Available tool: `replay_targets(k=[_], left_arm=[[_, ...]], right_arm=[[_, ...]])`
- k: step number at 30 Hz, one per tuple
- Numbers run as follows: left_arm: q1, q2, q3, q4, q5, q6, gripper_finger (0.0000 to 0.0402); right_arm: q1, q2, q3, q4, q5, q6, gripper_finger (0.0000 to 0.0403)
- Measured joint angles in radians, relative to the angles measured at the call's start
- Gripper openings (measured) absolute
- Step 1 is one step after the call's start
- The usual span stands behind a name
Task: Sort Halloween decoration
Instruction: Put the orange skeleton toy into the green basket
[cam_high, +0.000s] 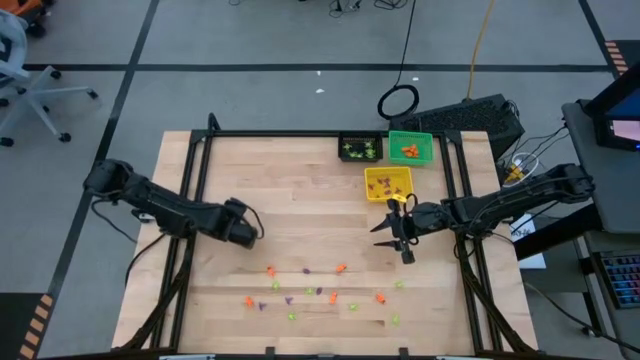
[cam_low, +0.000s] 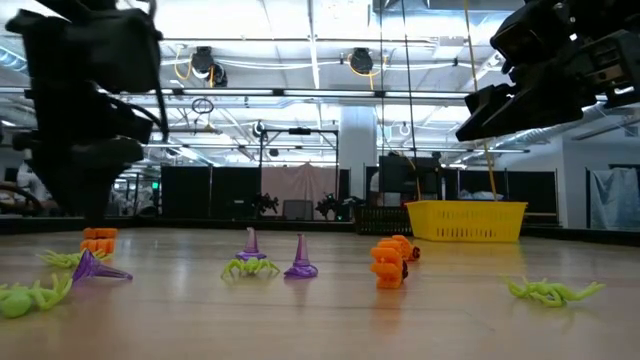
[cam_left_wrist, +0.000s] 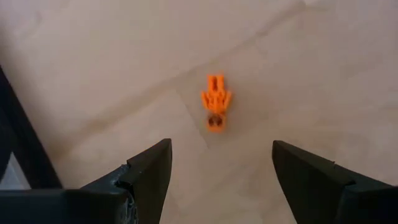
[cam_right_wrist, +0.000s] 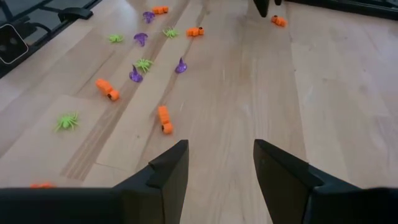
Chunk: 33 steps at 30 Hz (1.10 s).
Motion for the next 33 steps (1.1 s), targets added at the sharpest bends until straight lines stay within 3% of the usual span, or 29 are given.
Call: replay_targets(k=[11,24,33], left_arm=[[0.143,0.004,0.000,0.100,0.033,0.189,0.0273],[0.147,0.001,-0.077,0.157,0.069,0.247,0.0272],[0.146,0.002,-0.078,0.173,0.102,0.285,0.0202]], right_arm=[[0.000,0.000,0.000,0.000,0.001,-0.004,0.0167],[0.000,0.000,0.000,0.000,0.001,-0.008,0.0167],[0.000,0.000,0.001,-0.001,0.002,-0.012,0.0167]])
